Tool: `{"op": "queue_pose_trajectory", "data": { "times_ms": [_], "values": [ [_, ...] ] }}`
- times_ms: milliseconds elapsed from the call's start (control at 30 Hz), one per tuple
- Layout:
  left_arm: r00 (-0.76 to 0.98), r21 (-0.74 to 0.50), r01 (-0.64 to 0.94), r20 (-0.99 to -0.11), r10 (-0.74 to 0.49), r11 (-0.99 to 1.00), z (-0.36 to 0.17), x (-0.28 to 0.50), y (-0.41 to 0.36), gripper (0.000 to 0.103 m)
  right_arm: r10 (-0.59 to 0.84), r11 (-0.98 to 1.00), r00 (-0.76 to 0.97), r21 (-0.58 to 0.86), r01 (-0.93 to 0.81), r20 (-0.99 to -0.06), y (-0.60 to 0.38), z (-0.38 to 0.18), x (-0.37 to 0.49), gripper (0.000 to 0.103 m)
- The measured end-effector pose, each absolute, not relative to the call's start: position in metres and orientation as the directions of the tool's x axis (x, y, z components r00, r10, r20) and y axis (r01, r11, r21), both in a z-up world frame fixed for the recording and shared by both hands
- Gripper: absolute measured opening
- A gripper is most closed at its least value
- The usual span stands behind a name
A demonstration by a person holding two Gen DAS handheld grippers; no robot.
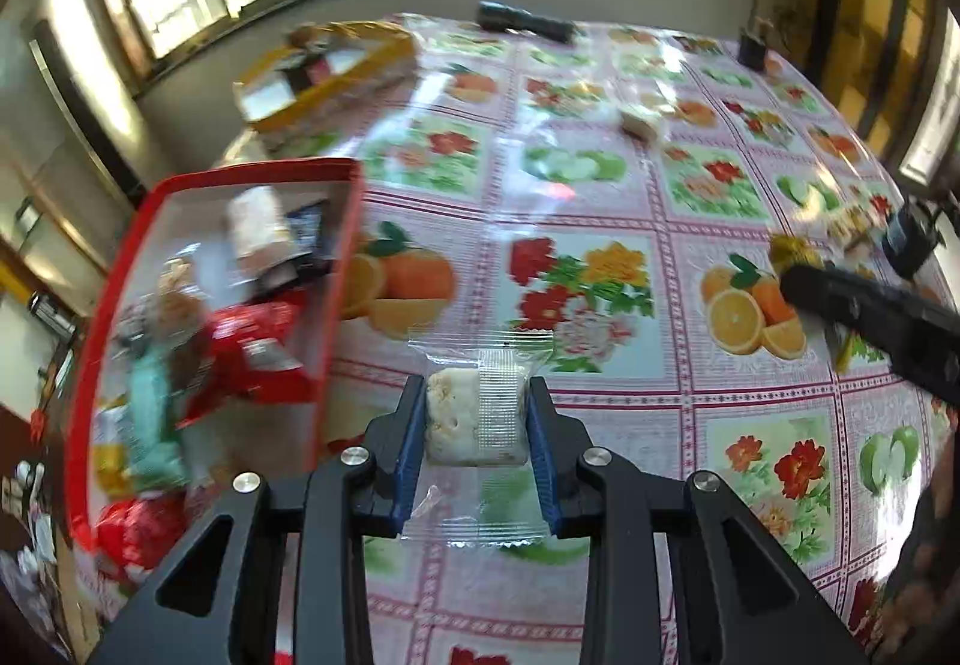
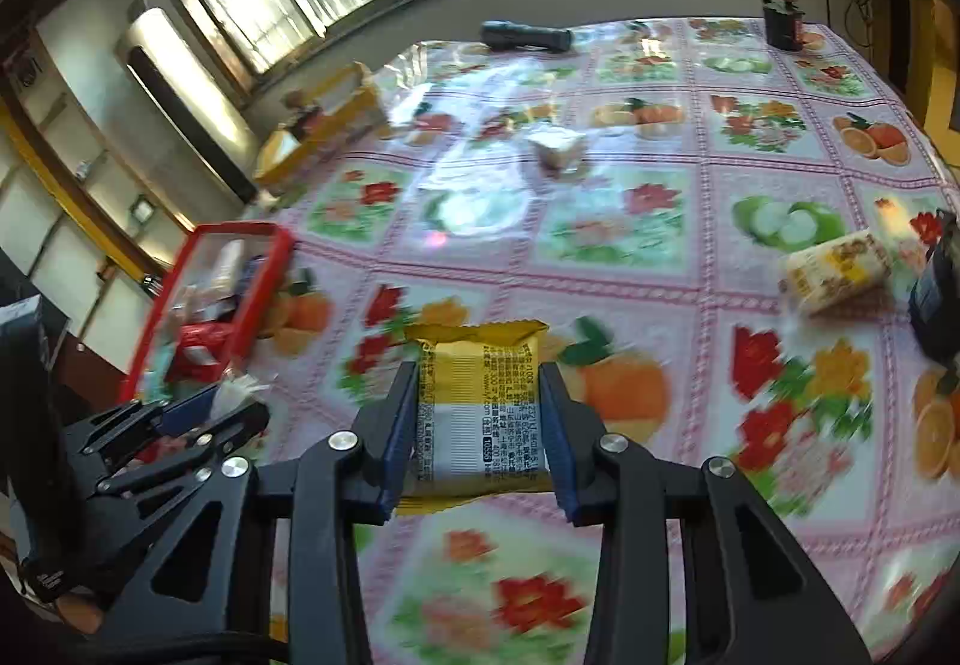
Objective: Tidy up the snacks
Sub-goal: 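Carry white cake pack with left gripper while right gripper carries yellow cake over red tray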
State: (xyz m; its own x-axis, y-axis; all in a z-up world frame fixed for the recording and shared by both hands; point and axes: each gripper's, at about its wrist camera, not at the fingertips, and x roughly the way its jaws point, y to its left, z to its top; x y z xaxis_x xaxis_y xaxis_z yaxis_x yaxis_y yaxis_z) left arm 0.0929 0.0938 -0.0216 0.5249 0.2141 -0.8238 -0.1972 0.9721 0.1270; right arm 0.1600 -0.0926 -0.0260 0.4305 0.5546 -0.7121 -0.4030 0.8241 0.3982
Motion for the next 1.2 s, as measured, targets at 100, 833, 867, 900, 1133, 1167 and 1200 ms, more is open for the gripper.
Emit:
{"op": "queue_pose_trajectory", "data": {
  "times_ms": [100,833,867,900,1133,1167,1200],
  "values": [
    [0.536,0.119,-0.243,-0.811,0.236,0.963,-0.013,0.083,0.106,0.031,0.589,0.803,0.430,0.439,-0.403,-0.684,-0.082,-0.019,0.144,0.040],
    [0.611,0.055,-0.419,-0.722,0.326,0.907,0.024,0.034,0.169,0.031,0.663,0.741,0.449,0.439,-0.508,-0.599,0.001,0.025,0.094,0.041],
    [0.612,0.054,-0.421,-0.720,0.328,0.905,0.024,0.033,0.171,0.031,0.663,0.741,0.451,0.436,-0.511,-0.598,0.004,0.026,0.093,0.041],
    [0.612,0.052,-0.426,-0.719,0.330,0.903,0.024,0.032,0.173,0.031,0.665,0.739,0.449,0.435,-0.514,-0.597,0.007,0.027,0.093,0.041],
    [0.617,0.029,-0.450,-0.712,0.334,0.893,0.025,0.026,0.188,0.031,0.669,0.731,0.442,0.423,-0.535,-0.598,0.024,0.029,0.088,0.041],
    [0.619,0.026,-0.450,-0.711,0.333,0.893,0.025,0.025,0.189,0.031,0.669,0.731,0.442,0.420,-0.538,-0.598,0.026,0.029,0.088,0.041],
    [0.620,0.025,-0.449,-0.711,0.332,0.893,0.025,0.025,0.189,0.031,0.669,0.731,0.442,0.418,-0.540,-0.598,0.028,0.029,0.087,0.041]
  ]
}}
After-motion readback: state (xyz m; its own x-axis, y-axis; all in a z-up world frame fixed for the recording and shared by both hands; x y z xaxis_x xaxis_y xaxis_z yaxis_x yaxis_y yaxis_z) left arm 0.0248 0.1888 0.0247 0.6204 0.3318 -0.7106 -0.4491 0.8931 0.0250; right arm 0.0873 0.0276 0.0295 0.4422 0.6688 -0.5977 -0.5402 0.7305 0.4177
